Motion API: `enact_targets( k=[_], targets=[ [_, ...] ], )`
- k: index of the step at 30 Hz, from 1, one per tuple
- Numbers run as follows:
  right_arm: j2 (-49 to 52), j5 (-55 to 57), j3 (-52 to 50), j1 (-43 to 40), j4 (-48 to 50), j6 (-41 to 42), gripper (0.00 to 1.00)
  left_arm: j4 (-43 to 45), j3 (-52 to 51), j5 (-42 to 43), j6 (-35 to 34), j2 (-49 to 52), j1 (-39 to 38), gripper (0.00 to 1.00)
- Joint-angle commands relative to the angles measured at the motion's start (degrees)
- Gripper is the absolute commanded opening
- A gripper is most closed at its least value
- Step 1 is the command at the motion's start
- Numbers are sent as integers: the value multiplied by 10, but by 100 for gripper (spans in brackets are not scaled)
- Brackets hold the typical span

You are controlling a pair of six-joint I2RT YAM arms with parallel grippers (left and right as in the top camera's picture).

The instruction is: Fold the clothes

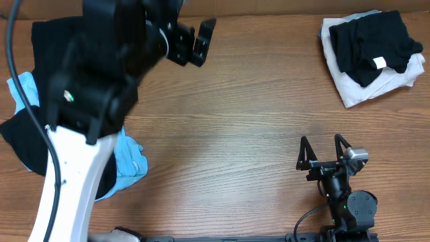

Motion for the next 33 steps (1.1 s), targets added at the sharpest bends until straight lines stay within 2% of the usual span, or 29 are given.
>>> enact_targets(
  k=[1,9,15,24,33],
  targets=[
    [-7,-3,-6,4,2,4,100,132,-214,-12,1,-126,13,100],
    [-7,-3,-6,4,2,4,100,421,-639,-12,-43,-351,74,100],
    [-7,-2,-6,4,2,4,100,541,-868,-12,-46,-528,127,100],
    [-7,-3,-6,4,2,4,100,533,-1038,-19,-93,-757,191,100],
    [-7,-3,-6,4,2,4,100,515,-1121,-43,-100,-854,191,100]
  ],
)
